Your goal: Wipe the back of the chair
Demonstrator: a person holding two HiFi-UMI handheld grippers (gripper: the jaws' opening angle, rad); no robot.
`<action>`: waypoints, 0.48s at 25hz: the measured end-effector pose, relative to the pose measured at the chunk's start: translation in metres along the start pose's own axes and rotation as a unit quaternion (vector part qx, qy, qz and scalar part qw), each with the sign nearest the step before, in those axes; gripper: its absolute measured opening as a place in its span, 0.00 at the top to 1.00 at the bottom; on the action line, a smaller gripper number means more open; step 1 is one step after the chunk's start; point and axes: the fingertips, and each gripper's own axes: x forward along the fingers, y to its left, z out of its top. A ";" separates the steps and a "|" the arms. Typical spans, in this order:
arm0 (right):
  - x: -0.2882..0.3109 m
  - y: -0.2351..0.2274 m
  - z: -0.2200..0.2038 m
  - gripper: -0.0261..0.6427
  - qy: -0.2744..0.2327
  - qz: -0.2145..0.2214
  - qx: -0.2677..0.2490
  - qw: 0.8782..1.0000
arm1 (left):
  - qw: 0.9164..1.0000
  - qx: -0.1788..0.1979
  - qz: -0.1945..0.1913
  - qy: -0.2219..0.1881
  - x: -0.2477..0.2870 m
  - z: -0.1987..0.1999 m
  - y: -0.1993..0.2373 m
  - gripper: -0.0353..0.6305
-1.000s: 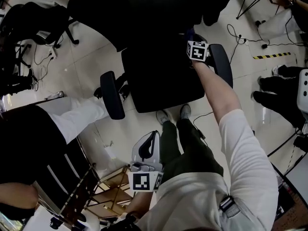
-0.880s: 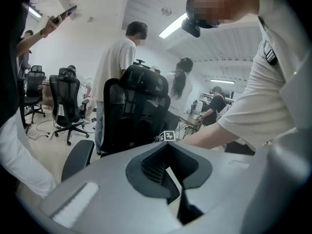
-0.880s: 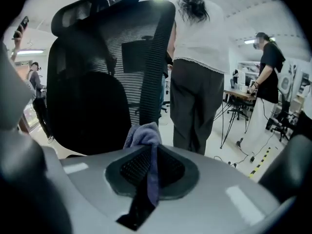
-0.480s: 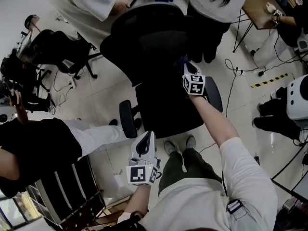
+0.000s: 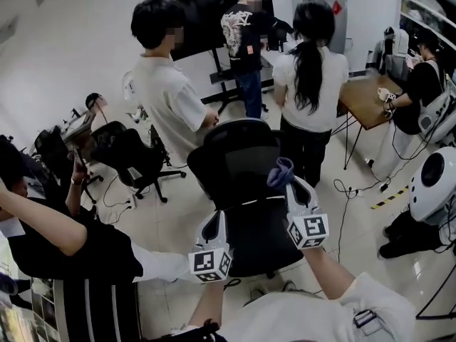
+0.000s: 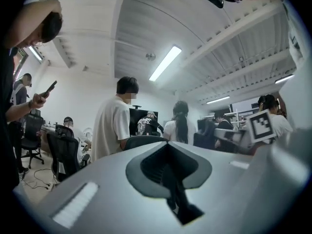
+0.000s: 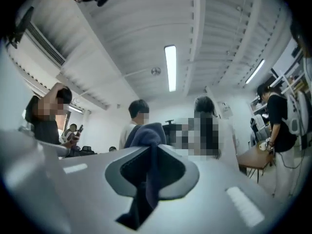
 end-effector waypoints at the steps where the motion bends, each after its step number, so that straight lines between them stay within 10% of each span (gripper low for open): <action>1: -0.028 0.017 0.016 0.91 -0.005 0.006 -0.009 1.000 | 1.000 0.001 -0.005 -0.004 -0.007 0.005 -0.003 0.95; 12: -0.082 0.077 0.049 0.91 -0.066 0.028 -0.046 0.996 | 0.999 0.029 -0.036 -0.002 -0.046 0.005 0.012 0.95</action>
